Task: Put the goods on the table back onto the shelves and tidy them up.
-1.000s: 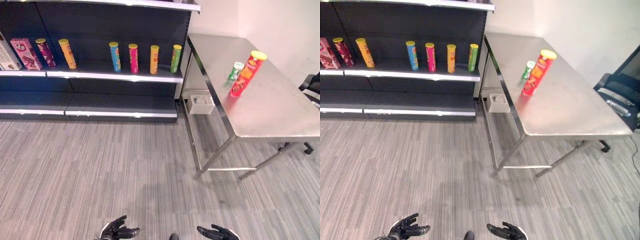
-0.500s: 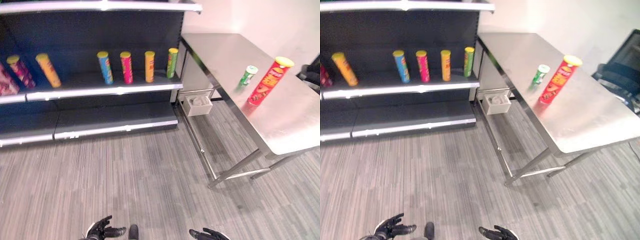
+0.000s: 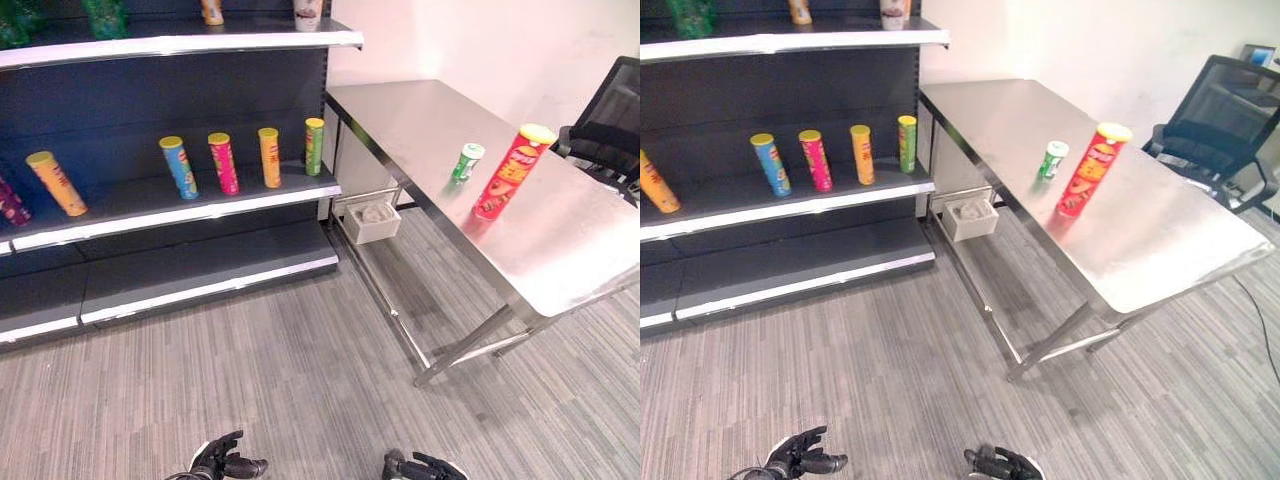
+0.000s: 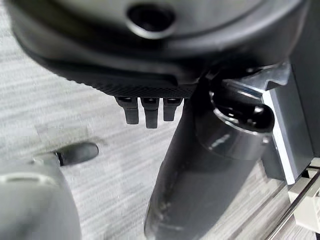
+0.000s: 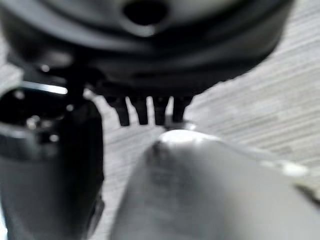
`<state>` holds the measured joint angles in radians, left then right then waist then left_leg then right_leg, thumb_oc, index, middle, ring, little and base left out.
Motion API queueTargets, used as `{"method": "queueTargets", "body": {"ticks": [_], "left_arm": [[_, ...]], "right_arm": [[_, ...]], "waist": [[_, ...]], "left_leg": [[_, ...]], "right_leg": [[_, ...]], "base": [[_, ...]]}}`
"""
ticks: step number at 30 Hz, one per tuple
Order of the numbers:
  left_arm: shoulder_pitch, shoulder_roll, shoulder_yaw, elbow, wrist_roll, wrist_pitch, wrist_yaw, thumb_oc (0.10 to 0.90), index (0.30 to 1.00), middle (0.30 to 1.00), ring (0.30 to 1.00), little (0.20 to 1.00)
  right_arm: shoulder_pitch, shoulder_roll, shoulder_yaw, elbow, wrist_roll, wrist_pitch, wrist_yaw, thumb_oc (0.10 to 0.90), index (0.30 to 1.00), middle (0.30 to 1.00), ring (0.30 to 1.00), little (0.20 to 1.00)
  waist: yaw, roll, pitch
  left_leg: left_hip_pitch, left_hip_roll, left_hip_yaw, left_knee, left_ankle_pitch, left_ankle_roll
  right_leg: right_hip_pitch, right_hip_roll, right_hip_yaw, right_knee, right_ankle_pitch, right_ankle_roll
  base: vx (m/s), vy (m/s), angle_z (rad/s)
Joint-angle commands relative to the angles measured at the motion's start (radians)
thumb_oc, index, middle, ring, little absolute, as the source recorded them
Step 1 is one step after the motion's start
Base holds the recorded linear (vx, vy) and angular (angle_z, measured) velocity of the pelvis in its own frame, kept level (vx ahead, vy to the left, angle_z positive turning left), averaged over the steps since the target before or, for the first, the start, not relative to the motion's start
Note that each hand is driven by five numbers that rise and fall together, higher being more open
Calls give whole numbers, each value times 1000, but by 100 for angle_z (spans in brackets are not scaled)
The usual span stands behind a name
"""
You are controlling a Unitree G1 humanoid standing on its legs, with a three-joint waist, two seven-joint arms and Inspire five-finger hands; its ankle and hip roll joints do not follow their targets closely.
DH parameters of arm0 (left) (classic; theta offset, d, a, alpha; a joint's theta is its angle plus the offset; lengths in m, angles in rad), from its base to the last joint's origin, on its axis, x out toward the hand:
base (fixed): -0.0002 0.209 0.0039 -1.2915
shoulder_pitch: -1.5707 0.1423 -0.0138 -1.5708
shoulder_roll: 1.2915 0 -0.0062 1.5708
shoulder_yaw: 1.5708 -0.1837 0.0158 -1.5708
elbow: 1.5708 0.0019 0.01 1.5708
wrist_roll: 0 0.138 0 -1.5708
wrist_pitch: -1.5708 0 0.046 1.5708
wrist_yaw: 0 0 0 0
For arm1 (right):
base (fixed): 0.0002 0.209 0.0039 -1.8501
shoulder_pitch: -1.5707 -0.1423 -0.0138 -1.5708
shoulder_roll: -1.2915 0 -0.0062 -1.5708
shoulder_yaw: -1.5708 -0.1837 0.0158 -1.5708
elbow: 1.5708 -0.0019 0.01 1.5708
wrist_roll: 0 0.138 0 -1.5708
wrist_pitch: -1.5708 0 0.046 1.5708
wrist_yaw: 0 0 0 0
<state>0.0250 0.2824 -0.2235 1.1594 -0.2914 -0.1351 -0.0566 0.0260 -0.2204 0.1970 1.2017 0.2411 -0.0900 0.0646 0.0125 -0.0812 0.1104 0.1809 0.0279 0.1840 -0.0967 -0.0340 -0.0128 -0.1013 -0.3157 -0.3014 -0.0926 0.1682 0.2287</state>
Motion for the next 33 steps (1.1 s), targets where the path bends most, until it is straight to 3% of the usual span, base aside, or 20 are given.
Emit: {"method": "queueTargets", "body": {"ticks": [1, 3, 4, 5, 7, 8, 9, 11, 13, 15, 16, 18, 21, 24, 27, 28, 29, 31, 33], "left_arm": [[-43, -3, 11, -71, 2, -43, -28, 800, 900, 900, 900, 900], [-41, -7, 10, -75, -10, -42, -31, 800, 900, 900, 900, 900], [-40, -13, 10, -94, -39, -38, -35, 800, 900, 900, 900, 900], [-40, -13, 10, -94, -39, -37, -35, 800, 900, 900, 900, 900], [-47, -15, 11, -110, -69, -32, -31, 800, 900, 900, 900, 900], [-47, -15, 11, -110, -69, -32, -31, 800, 900, 900, 900, 900], [-44, -17, 13, -130, -90, -28, -32, 800, 900, 900, 900, 900], [-40, -20, 16, -145, -106, -30, -27, 800, 900, 900, 900, 900], [-34, -24, 20, -151, -114, -28, -29, 800, 900, 900, 900, 900], [-28, -24, 17, -146, -108, -30, -29, 800, 900, 900, 900, 900], [-27, -26, 15, -142, -105, -30, -27, 800, 900, 900, 900, 900], [-27, -33, 7, -131, -98, -36, -24, 800, 900, 900, 900, 900], [-34, -37, 0, -110, -90, -36, -22, 800, 900, 900, 900, 900], [-27, -34, 9, -100, -89, -36, -26, 800, 900, 900, 900, 900], [-29, -25, 11, -87, -83, -38, -28, 800, 900, 900, 900, 900], [-32, -12, 15, -80, -72, -40, -31, 800, 900, 900, 900, 900], [-32, -11, 15, -80, -72, -40, -31, 800, 900, 900, 900, 900], [-47, 10, 20, -81, -67, -42, -27, 800, 900, 900, 900, 900], [-54, 14, 25, -78, -67, -43, -22, 800, 900, 900, 900, 900]], "right_arm": [[-44, -49, 28, 2, -13, -22, 15, 800, 900, 900, 900, 900], [-43, -56, 31, 3, -10, -22, 17, 800, 900, 900, 900, 900], [-44, -67, 37, 2, -1, -28, 10, 800, 900, 900, 900, 900], [-44, -67, 37, 2, -1, -28, 10, 800, 900, 900, 900, 900], [-54, -73, 46, 0, 23, -33, 5, 800, 900, 900, 900, 900], [-54, -73, 46, 0, 23, -33, 5, 800, 900, 900, 900, 900], [-57, -75, 50, -4, 30, -35, 2, 800, 900, 900, 900, 900], [-59, -81, 55, -14, 28, -32, 1, 800, 900, 900, 900, 900], [-57, -81, 52, -12, 30, -32, 2, 800, 900, 900, 900, 900], [-49, -79, 52, -10, 25, -31, 3, 800, 900, 900, 900, 900], [-46, -78, 52, -10, 22, -32, 2, 800, 900, 900, 900, 900], [-38, -78, 51, -8, 16, -34, -1, 800, 900, 900, 900, 900], [-40, -79, 45, -2, 14, -37, -1, 800, 900, 900, 900, 900], [-38, -71, 37, 13, 10, -34, 8, 800, 900, 900, 900, 900], [-39, -60, 30, 29, 5, -29, 12, 800, 900, 900, 900, 900], [-34, -50, 25, 26, 9, -27, 17, 800, 900, 900, 900, 900], [-34, -49, 25, 25, 9, -27, 17, 800, 900, 900, 900, 900], [-39, -45, 19, 26, 13, -24, 21, 800, 900, 900, 900, 900], [-43, -43, 15, 27, 16, -24, 19, 800, 900, 900, 900, 900]], "waist": [[20, -1, -19], [22, 4, -26], [25, 10, -29], [23, 11, -30], [30, 13, -15], [29, 13, -16], [48, 3, 10], [56, 4, 29], [58, 5, 27], [60, 14, 19], [61, 19, 17], [68, 46, 9], [70, 61, 6], [77, 58, -7], [79, 44, -19], [78, 32, -32], [80, 31, -32], [74, 27, -26], [72, 31, -18]], "left_leg": [[35, 59, -114, 9, -42, -41], [40, 82, -119, 20, -33, -51], [13, 128, -126, 93, -6, -74], [11, 130, -128, 96, -8, -75], [-84, 182, -133, 310, 98, -123], [-85, 181, -134, 310, 98, -123], [-147, 182, -164, 453, 151, -128], [-187, 176, -181, 464, 154, -121], [-216, 182, -162, 373, 126, -116], [-219, 195, -123, 183, 107, -112], [-224, 196, -120, 136, 115, -115], [-263, 190, -139, 15, 202, -131], [-312, 153, -155, 9, 214, -145], [-268, 123, -151, 9, 186, -120], [-245, 99, -130, 9, 160, -95], [-225, 70, -109, 9, 133, -65], [-224, 70, -107, 9, 132, -64], [-198, 26, -99, 9, 103, -20], [-184, 11, -93, 9, 94, -4]], "right_leg": [[52, 65, 1, 15, 54, -11], [63, 84, -12, 13, 42, -20], [81, 119, -30, 11, 9, -47], [81, 120, -33, 11, 9, -47], [125, 158, -74, 5, -41, -94], [124, 158, -75, 5, -41, -94], [156, 170, -82, 5, -71, -120], [174, 176, -82, 5, -98, -123], [180, 169, -81, 5, -108, -114], [183, 165, -74, 5, -120, -99], [184, 167, -71, 5, -126, -98], [191, 174, -64, 5, -143, -93], [216, 171, -49, 5, -162, -89], [241, 148, -21, 5, -157, -77], [252, 106, -5, 5, -135, -55], [247, 66, 15, 15, -113, -36], [247, 65, 17, 15, -113, -35], [180, 21, 63, 162, -82, -29], [145, 6, 74, 240, -57, -27]], "base": [[473, -358, 13], [250, -256, 10], [108, -181, -13], [189, -341, -7], [109, -245, 15], [83, -216, 17], [53, -135, 8], [115, -111, 13], [162, 18, 3], [199, 120, 7], [182, 163, 3], [177, 189, -10], [176, 171, -26], [252, 280, -39], [179, 241, -44], [128, 210, -35], [211, 393, -39], [113, 288, -37], [40, 174, -28]]}}
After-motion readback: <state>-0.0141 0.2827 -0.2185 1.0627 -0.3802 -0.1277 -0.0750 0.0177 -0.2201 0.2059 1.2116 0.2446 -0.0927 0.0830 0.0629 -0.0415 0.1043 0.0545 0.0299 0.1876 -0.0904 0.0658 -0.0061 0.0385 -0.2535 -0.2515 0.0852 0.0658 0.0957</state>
